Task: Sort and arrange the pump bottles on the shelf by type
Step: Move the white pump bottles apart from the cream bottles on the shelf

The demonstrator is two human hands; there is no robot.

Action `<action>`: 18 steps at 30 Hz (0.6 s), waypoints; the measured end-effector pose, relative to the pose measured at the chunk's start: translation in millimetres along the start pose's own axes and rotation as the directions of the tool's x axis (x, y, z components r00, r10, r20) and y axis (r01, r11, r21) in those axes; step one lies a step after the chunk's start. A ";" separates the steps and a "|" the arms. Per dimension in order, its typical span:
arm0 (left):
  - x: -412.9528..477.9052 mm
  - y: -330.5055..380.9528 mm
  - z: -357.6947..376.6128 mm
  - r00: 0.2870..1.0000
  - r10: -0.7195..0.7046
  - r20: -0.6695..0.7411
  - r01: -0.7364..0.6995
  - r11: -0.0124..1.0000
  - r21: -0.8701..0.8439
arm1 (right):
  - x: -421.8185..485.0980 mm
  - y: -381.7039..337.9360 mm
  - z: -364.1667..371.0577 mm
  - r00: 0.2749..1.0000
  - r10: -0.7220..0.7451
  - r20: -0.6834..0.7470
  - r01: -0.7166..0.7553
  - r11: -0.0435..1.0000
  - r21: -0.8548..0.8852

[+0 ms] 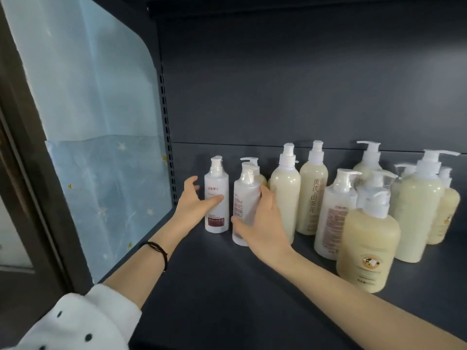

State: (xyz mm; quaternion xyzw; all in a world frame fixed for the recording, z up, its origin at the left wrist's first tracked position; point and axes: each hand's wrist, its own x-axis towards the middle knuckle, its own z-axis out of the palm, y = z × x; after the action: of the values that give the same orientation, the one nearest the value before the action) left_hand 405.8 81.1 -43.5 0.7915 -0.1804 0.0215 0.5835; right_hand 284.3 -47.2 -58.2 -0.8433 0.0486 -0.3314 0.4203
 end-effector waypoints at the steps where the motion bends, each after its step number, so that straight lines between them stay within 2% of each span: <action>1: 3.8 -3.7 0.9 0.999 -0.007 0.034 0.008 1.000 -0.030 | 2.7 2.3 3.0 1.000 -0.015 -0.004 0.015 1.000 0.001; 4: 6.8 -12.7 0.9 0.994 0.022 0.111 -0.018 0.999 -0.040 | 8.8 6.6 11.0 0.999 -0.038 -0.007 0.038 0.999 0.000; 8: 2.0 -15.4 -6.6 0.994 0.057 0.089 -0.056 0.998 -0.016 | 16.2 9.8 18.6 1.000 -0.009 -0.021 0.010 0.998 0.059; 14: -13.6 -14.2 -27.8 0.992 0.023 0.124 -0.022 1.000 -0.007 | 20.8 13.7 23.3 0.999 0.016 -0.029 -0.014 0.998 0.057; 18: -30.8 -8.5 -35.6 0.985 0.016 0.173 -0.010 0.999 -0.035 | 23.9 9.0 18.8 0.995 0.097 -0.017 -0.096 0.993 0.073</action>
State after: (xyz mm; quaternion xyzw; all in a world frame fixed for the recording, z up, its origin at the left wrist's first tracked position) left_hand 385.9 124.5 -47.4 0.7792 -0.2360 -0.0464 0.5788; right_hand 315.9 -48.9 -60.5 -0.8208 0.0818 -0.3210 0.4653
